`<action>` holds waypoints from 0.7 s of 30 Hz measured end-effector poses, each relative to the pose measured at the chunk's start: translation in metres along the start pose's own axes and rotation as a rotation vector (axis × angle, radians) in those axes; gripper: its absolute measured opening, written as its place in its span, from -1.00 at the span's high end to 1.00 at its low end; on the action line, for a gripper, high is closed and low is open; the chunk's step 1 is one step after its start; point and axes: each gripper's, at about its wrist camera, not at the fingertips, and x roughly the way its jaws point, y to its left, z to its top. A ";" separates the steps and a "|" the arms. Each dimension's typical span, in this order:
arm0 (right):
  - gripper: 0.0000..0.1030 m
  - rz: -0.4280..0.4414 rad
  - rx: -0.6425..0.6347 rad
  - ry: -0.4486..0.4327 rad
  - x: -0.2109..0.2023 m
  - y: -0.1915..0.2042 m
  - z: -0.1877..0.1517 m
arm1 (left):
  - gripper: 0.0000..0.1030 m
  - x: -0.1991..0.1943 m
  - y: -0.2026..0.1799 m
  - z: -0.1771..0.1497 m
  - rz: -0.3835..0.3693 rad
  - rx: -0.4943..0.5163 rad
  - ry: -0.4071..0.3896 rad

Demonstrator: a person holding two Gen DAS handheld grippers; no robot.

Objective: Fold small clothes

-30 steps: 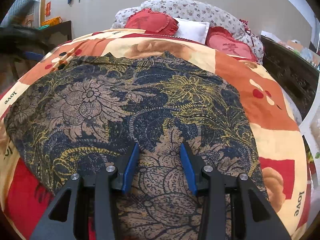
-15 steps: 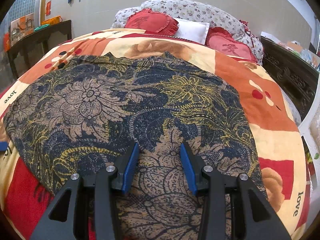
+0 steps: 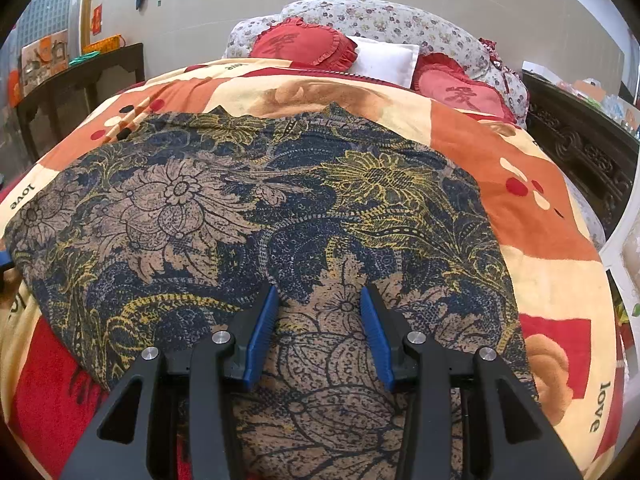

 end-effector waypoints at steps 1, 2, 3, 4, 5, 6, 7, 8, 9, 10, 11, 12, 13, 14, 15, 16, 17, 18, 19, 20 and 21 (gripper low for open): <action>0.14 0.002 0.002 0.000 0.000 0.000 0.000 | -0.62 0.000 0.003 0.001 -0.007 -0.015 0.000; 0.14 0.004 0.003 0.000 0.000 -0.001 0.000 | -0.65 0.004 0.007 0.003 -0.011 -0.039 0.007; 0.14 0.003 0.002 0.000 0.000 0.000 0.000 | -0.65 0.010 0.011 0.004 -0.010 -0.058 0.024; 0.14 0.001 0.000 0.000 0.000 0.000 0.000 | -0.67 0.014 0.014 0.003 -0.004 -0.067 0.042; 0.14 0.002 0.001 0.000 0.000 -0.001 0.000 | -0.67 0.017 0.012 0.001 0.009 -0.055 0.053; 0.14 0.002 0.001 0.000 0.000 -0.001 0.000 | -0.67 0.020 0.006 -0.002 0.045 -0.017 0.073; 0.14 0.003 0.002 0.000 0.000 -0.001 0.000 | -0.67 0.024 0.001 -0.007 0.068 0.010 0.105; 0.14 0.003 0.002 0.000 0.000 -0.001 0.000 | -0.67 0.026 -0.002 -0.009 0.084 0.026 0.133; 0.14 0.003 0.002 0.000 0.000 0.000 0.000 | -0.67 0.028 -0.003 -0.009 0.101 0.036 0.145; 0.14 0.003 0.002 0.000 0.000 -0.001 0.000 | -0.67 0.028 -0.002 -0.005 0.100 0.031 0.140; 0.14 0.003 0.002 0.000 0.000 0.000 0.000 | -0.66 0.025 0.002 0.003 0.086 -0.002 0.108; 0.14 0.002 0.002 0.000 0.000 0.000 0.000 | -0.65 0.021 0.007 0.010 0.068 -0.043 0.074; 0.14 0.001 0.000 0.000 0.000 0.000 0.000 | -0.64 0.020 0.011 0.014 0.046 -0.070 0.057; 0.14 0.000 -0.001 0.000 0.000 0.000 0.000 | -0.58 0.019 0.014 0.017 0.031 -0.089 0.046; 0.14 -0.001 -0.001 0.000 0.000 0.000 0.000 | -0.53 0.019 0.015 0.015 0.042 -0.088 0.038; 0.14 -0.001 -0.002 0.000 0.000 -0.001 0.000 | -0.41 0.019 0.014 0.013 0.058 -0.069 0.035; 0.14 0.002 0.001 0.000 0.000 -0.001 0.000 | -0.23 0.019 0.012 0.009 0.088 -0.035 0.036; 0.14 0.003 0.002 0.000 0.000 -0.001 0.000 | -0.13 0.020 0.011 0.007 0.124 -0.005 0.041; 0.14 0.002 0.001 0.000 0.000 0.000 0.000 | 0.14 0.021 0.013 0.006 0.175 0.005 0.040; 0.14 0.001 -0.001 -0.001 0.000 0.000 0.000 | 0.37 0.019 0.019 0.005 0.197 -0.015 0.033; 0.14 0.001 0.000 0.000 0.000 -0.001 -0.001 | 0.45 0.017 0.025 0.004 0.204 -0.048 0.020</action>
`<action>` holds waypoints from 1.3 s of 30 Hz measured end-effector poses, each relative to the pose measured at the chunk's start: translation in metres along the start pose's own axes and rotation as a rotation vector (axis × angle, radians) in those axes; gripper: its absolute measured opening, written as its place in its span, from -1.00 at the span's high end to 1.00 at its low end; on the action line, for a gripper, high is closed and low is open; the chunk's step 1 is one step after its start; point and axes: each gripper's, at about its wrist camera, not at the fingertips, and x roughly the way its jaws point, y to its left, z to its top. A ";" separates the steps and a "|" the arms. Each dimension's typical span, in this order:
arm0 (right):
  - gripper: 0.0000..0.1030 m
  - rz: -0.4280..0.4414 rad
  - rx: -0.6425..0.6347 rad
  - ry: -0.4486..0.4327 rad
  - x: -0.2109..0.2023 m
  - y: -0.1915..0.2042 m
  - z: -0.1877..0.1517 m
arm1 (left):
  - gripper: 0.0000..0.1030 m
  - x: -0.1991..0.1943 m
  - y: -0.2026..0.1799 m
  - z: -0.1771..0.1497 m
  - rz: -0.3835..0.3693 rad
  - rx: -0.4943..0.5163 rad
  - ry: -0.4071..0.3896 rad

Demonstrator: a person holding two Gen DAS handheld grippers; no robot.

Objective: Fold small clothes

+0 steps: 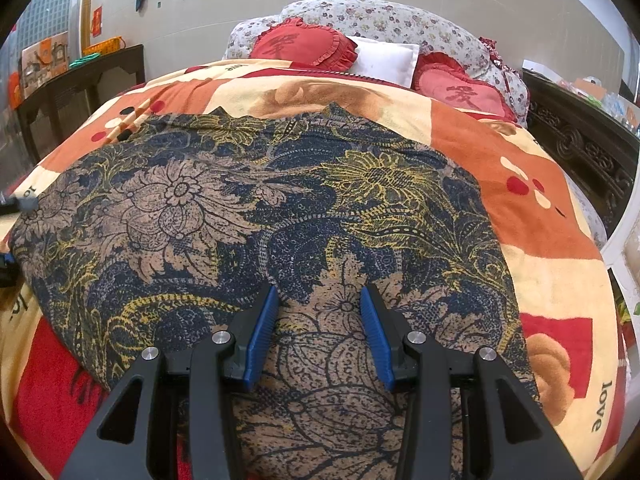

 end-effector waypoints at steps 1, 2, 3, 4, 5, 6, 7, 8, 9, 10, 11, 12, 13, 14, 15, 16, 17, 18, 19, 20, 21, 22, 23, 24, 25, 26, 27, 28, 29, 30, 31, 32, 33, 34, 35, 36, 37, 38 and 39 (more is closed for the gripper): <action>0.14 0.000 0.000 0.000 0.000 0.000 0.000 | 0.51 0.000 0.004 0.000 -0.003 -0.025 -0.006; 0.14 0.000 0.001 0.000 0.000 0.000 0.000 | 0.52 0.000 0.005 -0.001 -0.005 -0.035 -0.014; 0.14 0.000 0.001 -0.001 0.000 0.000 0.000 | 0.52 -0.001 0.005 0.000 -0.005 -0.040 -0.021; 0.14 -0.001 0.001 -0.001 0.000 0.000 0.000 | 0.52 -0.003 0.005 -0.001 0.000 -0.046 -0.031; 0.14 -0.002 0.000 -0.001 0.000 0.000 0.000 | 0.52 -0.003 0.005 -0.001 0.005 -0.049 -0.041; 0.14 -0.006 -0.003 0.000 0.000 0.001 0.000 | 0.52 -0.004 0.005 -0.002 0.010 -0.051 -0.050; 0.14 -0.008 -0.006 -0.001 0.000 0.000 -0.001 | 0.52 -0.005 0.005 -0.003 0.014 -0.050 -0.061; 0.14 -0.012 -0.009 -0.001 0.000 0.001 -0.001 | 0.52 -0.005 0.005 -0.005 0.021 -0.048 -0.075; 0.14 -0.014 -0.010 -0.001 0.000 0.002 -0.001 | 0.53 -0.006 0.003 -0.007 0.039 -0.039 -0.089; 0.14 -0.017 -0.011 0.000 0.000 0.002 -0.001 | 0.62 -0.005 0.001 -0.008 0.056 -0.027 -0.094; 0.14 -0.019 -0.012 0.005 0.000 0.003 0.000 | 0.72 -0.005 -0.002 -0.009 0.089 -0.007 -0.103; 0.14 -0.019 -0.010 0.015 -0.001 0.003 0.001 | 0.74 -0.005 -0.006 -0.010 0.118 0.017 -0.113; 0.14 -0.019 -0.008 0.042 -0.001 0.004 0.005 | 0.77 -0.003 -0.011 -0.010 0.144 0.044 -0.122; 0.14 -0.020 -0.011 0.073 -0.002 0.004 0.010 | 0.78 -0.005 -0.019 -0.013 0.189 0.103 -0.141; 0.14 -0.021 -0.014 0.116 -0.003 0.004 0.021 | 0.79 -0.007 -0.032 -0.018 0.235 0.180 -0.169; 0.14 -0.022 -0.002 0.134 -0.007 0.004 0.035 | 0.80 -0.009 -0.047 -0.023 0.273 0.257 -0.202; 0.13 -0.020 0.011 0.128 -0.012 0.004 0.045 | 0.80 -0.011 -0.057 -0.028 0.297 0.318 -0.231; 0.13 0.012 0.039 0.099 -0.020 0.004 0.064 | 0.80 -0.013 -0.073 -0.036 0.329 0.413 -0.280; 0.12 0.070 0.068 0.071 -0.026 0.005 0.086 | 0.80 -0.014 -0.085 -0.044 0.355 0.506 -0.324; 0.08 0.108 0.084 0.061 -0.028 0.007 0.098 | 0.80 -0.014 -0.094 -0.050 0.372 0.570 -0.351; 0.01 0.190 0.104 0.056 -0.026 0.013 0.123 | 0.80 -0.013 -0.104 -0.057 0.389 0.652 -0.382; -0.04 0.251 0.109 0.064 -0.022 0.018 0.137 | 0.80 -0.012 -0.110 -0.061 0.392 0.695 -0.398; -0.10 0.341 0.109 0.093 -0.011 0.027 0.156 | 0.80 -0.011 -0.114 -0.064 0.395 0.739 -0.413; -0.11 0.411 0.103 0.129 0.000 0.035 0.168 | 0.80 -0.009 -0.119 -0.067 0.395 0.775 -0.424; -0.11 0.494 0.093 0.182 0.017 0.048 0.182 | 0.80 -0.008 -0.122 -0.069 0.388 0.803 -0.427; -0.11 0.534 0.080 0.215 0.030 0.060 0.194 | 0.80 -0.007 -0.124 -0.069 0.384 0.816 -0.426; -0.11 0.552 0.063 0.235 0.041 0.071 0.203 | 0.80 -0.007 -0.125 -0.070 0.379 0.833 -0.423; -0.11 0.567 0.043 0.256 0.051 0.083 0.210 | 0.80 -0.005 -0.128 -0.071 0.377 0.852 -0.420; -0.11 0.593 0.016 0.301 0.067 0.102 0.221 | 0.81 -0.004 -0.131 -0.071 0.376 0.869 -0.419; -0.11 0.612 -0.001 0.337 0.078 0.114 0.227 | 0.81 -0.003 -0.134 -0.071 0.376 0.883 -0.417; -0.11 0.629 -0.017 0.374 0.088 0.126 0.231 | 0.81 -0.001 -0.136 -0.071 0.374 0.899 -0.411; -0.11 0.635 -0.041 0.417 0.099 0.140 0.236 | 0.81 0.000 -0.138 -0.072 0.367 0.910 -0.401; -0.11 0.625 -0.079 0.463 0.110 0.156 0.240 | 0.81 0.001 -0.140 -0.072 0.358 0.921 -0.390; -0.11 0.607 -0.116 0.498 0.119 0.168 0.242 | 0.81 0.004 -0.142 -0.073 0.353 0.931 -0.383; -0.11 0.590 -0.149 0.523 0.126 0.179 0.244 | 0.81 0.006 -0.144 -0.074 0.349 0.943 -0.378; -0.11 0.570 -0.177 0.546 0.132 0.190 0.244 | 0.81 0.008 -0.147 -0.075 0.345 0.956 -0.373; -0.11 0.555 -0.195 0.568 0.138 0.200 0.245 | 0.81 0.010 -0.148 -0.076 0.339 0.968 -0.367; -0.11 0.554 -0.206 0.578 0.142 0.204 0.246 | 0.81 0.012 -0.149 -0.077 0.336 0.977 -0.361; -0.11 0.550 -0.224 0.583 0.144 0.212 0.247 | 0.81 0.013 -0.150 -0.077 0.335 0.986 -0.360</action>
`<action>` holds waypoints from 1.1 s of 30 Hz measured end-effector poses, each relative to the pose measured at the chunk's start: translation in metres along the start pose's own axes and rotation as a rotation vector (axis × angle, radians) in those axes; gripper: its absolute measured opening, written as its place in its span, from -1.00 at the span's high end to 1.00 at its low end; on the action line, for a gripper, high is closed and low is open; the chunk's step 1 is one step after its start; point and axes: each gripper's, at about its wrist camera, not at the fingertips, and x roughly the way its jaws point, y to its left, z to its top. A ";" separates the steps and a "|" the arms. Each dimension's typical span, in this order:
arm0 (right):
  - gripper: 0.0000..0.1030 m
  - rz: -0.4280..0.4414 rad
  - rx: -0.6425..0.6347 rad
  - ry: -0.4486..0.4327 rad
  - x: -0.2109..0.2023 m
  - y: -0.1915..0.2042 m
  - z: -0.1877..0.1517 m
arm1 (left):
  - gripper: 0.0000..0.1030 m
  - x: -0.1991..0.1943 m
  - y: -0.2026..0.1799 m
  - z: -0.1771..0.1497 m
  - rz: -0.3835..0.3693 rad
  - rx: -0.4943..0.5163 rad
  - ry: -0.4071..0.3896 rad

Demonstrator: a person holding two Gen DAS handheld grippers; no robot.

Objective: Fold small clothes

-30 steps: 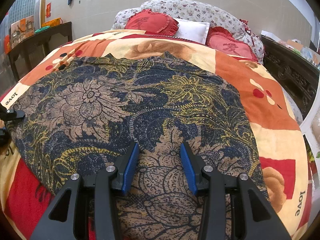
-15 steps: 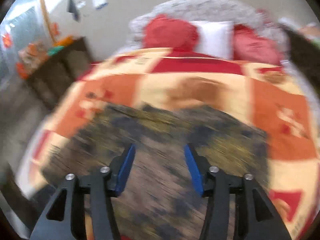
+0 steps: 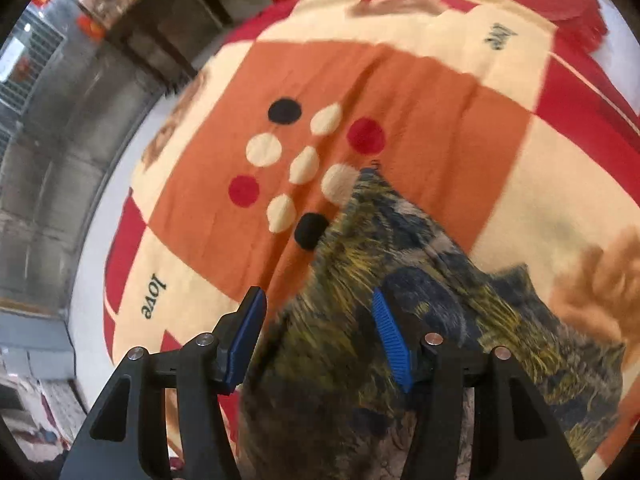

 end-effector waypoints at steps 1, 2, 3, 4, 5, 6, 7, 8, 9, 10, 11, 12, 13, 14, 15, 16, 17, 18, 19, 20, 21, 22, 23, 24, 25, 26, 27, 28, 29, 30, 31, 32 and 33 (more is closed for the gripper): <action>-0.11 -0.009 -0.015 0.004 0.002 0.004 0.002 | 0.81 0.000 -0.001 -0.001 -0.001 0.005 -0.002; -0.11 -0.027 -0.042 0.013 0.005 0.010 0.005 | 0.81 0.000 0.000 -0.001 -0.004 0.004 0.000; -0.11 -0.045 -0.055 0.026 0.005 0.014 0.003 | 0.81 0.002 0.001 -0.001 -0.008 -0.002 0.003; -0.11 -0.069 -0.067 0.042 0.010 0.016 0.003 | 0.81 0.002 0.002 -0.002 -0.010 -0.005 0.005; -0.11 -0.109 -0.083 0.060 0.015 0.020 0.005 | 0.81 0.002 0.002 -0.002 -0.011 -0.007 0.006; -0.10 -0.154 -0.106 0.075 0.020 0.023 0.004 | 0.81 0.003 0.002 -0.002 -0.012 -0.008 0.005; -0.07 -0.175 -0.124 0.084 0.022 0.024 0.001 | 0.81 0.003 0.002 -0.002 -0.014 -0.009 0.005; 0.11 -0.192 -0.149 0.105 0.028 0.028 0.001 | 0.81 0.003 0.002 -0.002 -0.014 -0.009 0.006; 0.36 -0.208 -0.165 0.115 0.031 0.030 0.000 | 0.81 0.002 0.003 -0.002 -0.014 -0.011 0.007; 0.46 -0.233 -0.180 0.117 0.033 0.032 -0.001 | 0.81 0.002 0.005 -0.002 -0.016 -0.015 0.008; 0.55 -0.247 -0.188 0.116 0.034 0.033 -0.001 | 0.81 0.002 0.007 -0.002 -0.020 -0.022 0.009; 0.71 -0.244 -0.189 0.112 0.034 0.033 -0.001 | 0.81 0.000 0.008 -0.002 -0.022 -0.029 0.009; 0.76 -0.244 -0.183 0.105 0.034 0.032 -0.001 | 0.81 -0.002 0.010 -0.002 -0.026 -0.037 0.009; 0.77 -0.235 -0.163 0.091 0.031 0.028 -0.001 | 0.81 -0.004 0.011 -0.001 -0.031 -0.044 0.009; 0.79 -0.224 -0.153 0.083 0.029 0.025 -0.002 | 0.81 -0.004 0.013 -0.001 -0.035 -0.050 0.009; 0.80 -0.217 -0.143 0.072 0.026 0.022 -0.003 | 0.81 -0.005 0.014 0.000 -0.038 -0.054 0.009; 0.82 -0.212 -0.137 0.064 0.022 0.017 -0.005 | 0.81 -0.006 0.014 0.000 -0.041 -0.055 0.008; 0.82 -0.206 -0.131 0.058 0.019 0.013 -0.007 | 0.82 -0.007 0.014 0.001 -0.044 -0.056 0.007; 0.82 -0.202 -0.123 0.050 0.015 0.008 -0.010 | 0.82 -0.007 0.012 0.002 -0.048 -0.054 0.007; 0.83 -0.205 -0.117 0.043 0.010 0.003 -0.012 | 0.83 -0.008 0.009 0.002 -0.053 -0.051 0.010; 0.83 -0.207 -0.111 0.037 0.004 -0.004 -0.016 | 0.83 -0.008 0.006 0.004 -0.063 -0.048 0.014; 0.84 -0.208 -0.106 0.031 -0.007 -0.013 -0.019 | 0.83 -0.008 0.003 0.005 -0.071 -0.045 0.015; 0.84 -0.210 -0.104 0.026 -0.009 -0.016 -0.027 | 0.84 -0.009 -0.001 0.007 -0.082 -0.041 0.015; 0.85 -0.211 -0.101 0.015 -0.017 -0.023 -0.033 | 0.84 -0.011 -0.005 0.009 -0.092 -0.036 0.014; 0.85 -0.213 -0.098 0.005 -0.023 -0.029 -0.039 | 0.84 -0.012 -0.010 0.010 -0.103 -0.027 0.012; 0.85 -0.216 -0.093 -0.004 -0.029 -0.034 -0.046 | 0.84 -0.012 -0.017 0.012 -0.115 -0.015 0.009; 0.85 -0.220 -0.088 -0.009 -0.033 -0.039 -0.051 | 0.84 -0.011 -0.024 0.013 -0.126 -0.006 0.009; 0.85 -0.229 -0.082 -0.015 -0.039 -0.046 -0.059 | 0.84 -0.012 -0.031 0.014 -0.144 0.005 0.010; 0.86 -0.234 -0.080 -0.017 -0.046 -0.053 -0.063 | 0.84 -0.013 -0.040 0.016 -0.159 0.014 0.010; 0.86 -0.243 -0.079 -0.021 -0.054 -0.063 -0.073 | 0.84 -0.013 -0.049 0.017 -0.177 0.025 0.014; 0.86 -0.255 -0.077 -0.025 -0.062 -0.073 -0.083 | 0.84 -0.013 -0.057 0.018 -0.191 0.033 0.016; 0.86 -0.261 -0.076 -0.026 -0.076 -0.086 -0.089 | 0.84 -0.013 -0.066 0.019 -0.208 0.045 0.018; 0.86 -0.274 -0.075 -0.026 -0.082 -0.095 -0.098 | 0.84 -0.013 -0.074 0.019 -0.219 0.055 0.020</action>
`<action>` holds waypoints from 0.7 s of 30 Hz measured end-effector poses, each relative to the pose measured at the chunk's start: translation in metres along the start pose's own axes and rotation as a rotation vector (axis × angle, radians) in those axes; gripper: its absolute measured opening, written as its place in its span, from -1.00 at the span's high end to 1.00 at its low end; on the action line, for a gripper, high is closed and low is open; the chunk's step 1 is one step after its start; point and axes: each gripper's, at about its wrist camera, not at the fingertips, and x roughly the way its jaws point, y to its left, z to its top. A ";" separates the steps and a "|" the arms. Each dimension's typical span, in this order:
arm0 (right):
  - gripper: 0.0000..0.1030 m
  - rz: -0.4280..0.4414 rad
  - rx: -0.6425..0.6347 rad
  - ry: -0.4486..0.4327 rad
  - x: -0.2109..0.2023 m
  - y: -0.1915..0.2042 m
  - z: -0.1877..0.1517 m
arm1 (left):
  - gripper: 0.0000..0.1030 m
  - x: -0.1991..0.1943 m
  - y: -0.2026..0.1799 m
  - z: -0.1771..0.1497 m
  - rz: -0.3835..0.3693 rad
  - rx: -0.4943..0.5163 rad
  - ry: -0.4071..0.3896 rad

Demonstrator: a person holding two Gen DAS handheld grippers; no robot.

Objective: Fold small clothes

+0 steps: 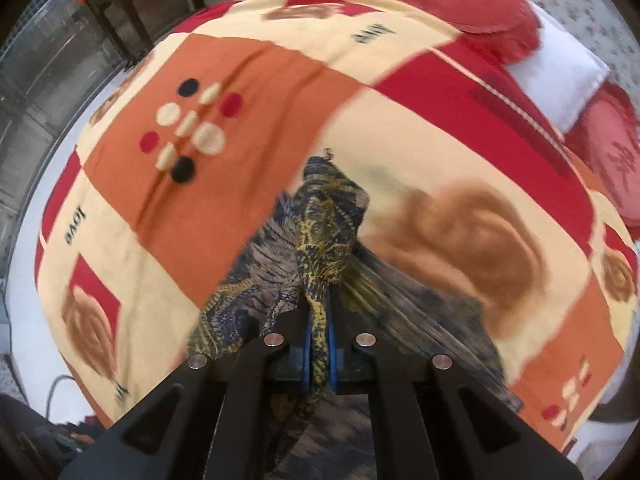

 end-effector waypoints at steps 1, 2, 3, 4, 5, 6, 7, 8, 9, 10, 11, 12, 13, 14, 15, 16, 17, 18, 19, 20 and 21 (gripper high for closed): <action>0.86 -0.015 -0.003 0.002 -0.002 -0.009 -0.005 | 0.84 0.003 -0.009 0.001 -0.015 0.011 0.005; 0.86 -0.044 -0.008 0.008 -0.005 -0.019 -0.016 | 0.84 0.007 -0.020 0.001 -0.030 0.024 0.010; 0.86 -0.062 -0.013 0.015 -0.009 -0.028 -0.022 | 0.84 0.011 -0.028 0.002 -0.040 0.034 0.014; 0.86 -0.080 -0.019 0.022 -0.011 -0.036 -0.029 | 0.84 0.016 -0.039 0.001 -0.052 0.047 0.025; 0.86 -0.101 -0.024 0.031 -0.014 -0.045 -0.037 | 0.84 0.022 -0.050 0.001 -0.068 0.059 0.034; 0.86 -0.114 -0.023 0.040 -0.015 -0.055 -0.045 | 0.84 0.026 -0.059 0.000 -0.078 0.068 0.041; 0.86 -0.120 -0.016 0.046 -0.017 -0.064 -0.052 | 0.84 0.031 -0.070 0.000 -0.086 0.082 0.050; 0.86 -0.123 -0.012 0.047 -0.017 -0.068 -0.058 | 0.84 0.037 -0.082 -0.001 -0.091 0.097 0.060; 0.86 -0.124 -0.005 0.047 -0.018 -0.076 -0.066 | 0.84 0.042 -0.092 -0.002 -0.095 0.111 0.071; 0.86 -0.122 0.007 0.046 -0.018 -0.086 -0.075 | 0.84 0.047 -0.099 -0.003 -0.098 0.121 0.079; 0.86 -0.123 0.017 0.047 -0.017 -0.094 -0.084 | 0.84 0.052 -0.108 -0.004 -0.100 0.133 0.090; 0.87 -0.121 0.025 0.047 -0.014 -0.098 -0.088 | 0.84 0.057 -0.115 -0.006 -0.102 0.143 0.098; 0.87 -0.115 0.040 0.046 -0.012 -0.107 -0.096 | 0.84 0.062 -0.122 -0.008 -0.102 0.155 0.107; 0.87 -0.109 0.055 0.044 -0.009 -0.115 -0.102 | 0.84 0.067 -0.128 -0.011 -0.102 0.167 0.121; 0.87 -0.103 0.066 0.042 -0.006 -0.120 -0.107 | 0.84 0.073 -0.132 -0.014 -0.102 0.175 0.134; 0.87 -0.095 0.078 0.037 -0.003 -0.127 -0.114 | 0.84 0.080 -0.137 -0.017 -0.099 0.185 0.152; 0.87 -0.085 0.090 0.031 0.001 -0.132 -0.120 | 0.84 0.079 -0.143 -0.022 -0.095 0.192 0.163; 0.87 -0.077 0.099 0.026 0.004 -0.136 -0.124 | 0.84 0.083 -0.146 -0.026 -0.088 0.202 0.177; 0.87 -0.067 0.108 0.016 0.009 -0.140 -0.126 | 0.83 0.088 -0.149 -0.029 -0.081 0.212 0.194; 0.87 -0.051 0.119 -0.004 0.013 -0.143 -0.130 | 0.81 0.094 -0.150 -0.032 -0.076 0.215 0.212; 0.86 -0.044 0.134 -0.030 0.017 -0.147 -0.136 | 0.81 0.094 -0.152 -0.034 -0.076 0.220 0.227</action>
